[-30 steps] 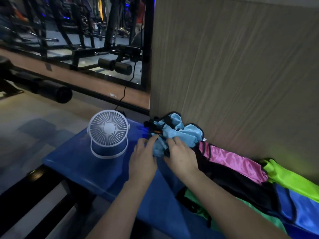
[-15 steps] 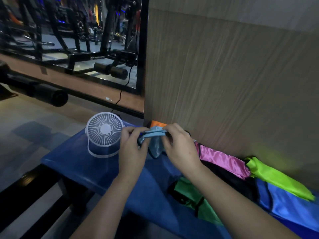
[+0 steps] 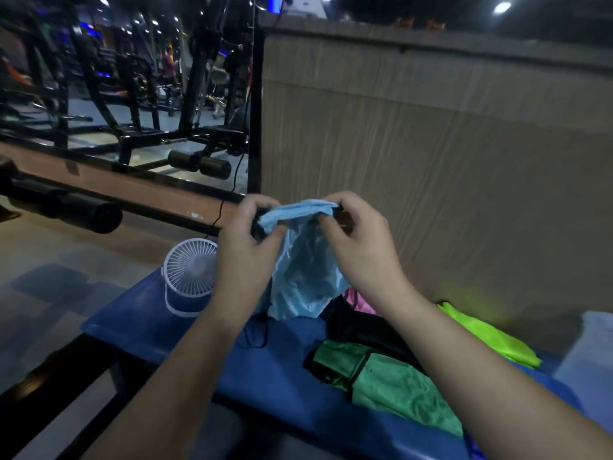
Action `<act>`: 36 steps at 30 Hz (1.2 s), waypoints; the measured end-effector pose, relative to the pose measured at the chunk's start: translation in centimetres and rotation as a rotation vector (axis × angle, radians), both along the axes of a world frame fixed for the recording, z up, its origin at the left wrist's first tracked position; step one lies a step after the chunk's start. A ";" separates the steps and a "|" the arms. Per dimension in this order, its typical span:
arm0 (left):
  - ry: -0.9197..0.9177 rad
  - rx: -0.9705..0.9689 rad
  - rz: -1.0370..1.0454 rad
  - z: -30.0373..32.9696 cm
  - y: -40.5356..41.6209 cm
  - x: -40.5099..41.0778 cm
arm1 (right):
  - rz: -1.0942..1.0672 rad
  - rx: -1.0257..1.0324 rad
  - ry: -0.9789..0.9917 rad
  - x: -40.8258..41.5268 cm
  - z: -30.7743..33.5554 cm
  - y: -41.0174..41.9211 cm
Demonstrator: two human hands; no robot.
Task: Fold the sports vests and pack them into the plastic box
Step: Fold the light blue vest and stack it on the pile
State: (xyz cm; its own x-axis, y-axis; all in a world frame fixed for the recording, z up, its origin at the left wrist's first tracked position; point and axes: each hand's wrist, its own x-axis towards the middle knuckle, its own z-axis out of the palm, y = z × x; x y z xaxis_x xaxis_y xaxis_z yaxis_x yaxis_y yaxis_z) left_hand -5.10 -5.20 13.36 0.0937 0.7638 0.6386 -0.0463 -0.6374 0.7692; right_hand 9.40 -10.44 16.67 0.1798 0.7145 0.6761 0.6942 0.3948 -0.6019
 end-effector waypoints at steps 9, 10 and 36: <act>0.021 0.227 0.048 8.4 -6.7 -3.0 | 0.034 0.159 0.016 -2.2 7.4 -7.3; 0.018 0.249 0.048 9.1 -7.5 -3.2 | 0.041 0.167 0.021 -2.5 8.2 -8.1; -0.041 0.217 -0.305 23.5 -22.4 -5.4 | -0.044 0.371 -0.095 -4.8 21.8 -27.1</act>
State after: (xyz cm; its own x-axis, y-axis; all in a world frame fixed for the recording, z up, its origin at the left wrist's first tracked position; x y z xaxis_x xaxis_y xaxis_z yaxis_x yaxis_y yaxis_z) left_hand -10.46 -27.55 36.91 0.2668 0.5516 0.7903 -0.2872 -0.7373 0.6115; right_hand 4.58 -37.49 38.43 0.1287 0.4113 0.9024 0.7611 0.5424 -0.3558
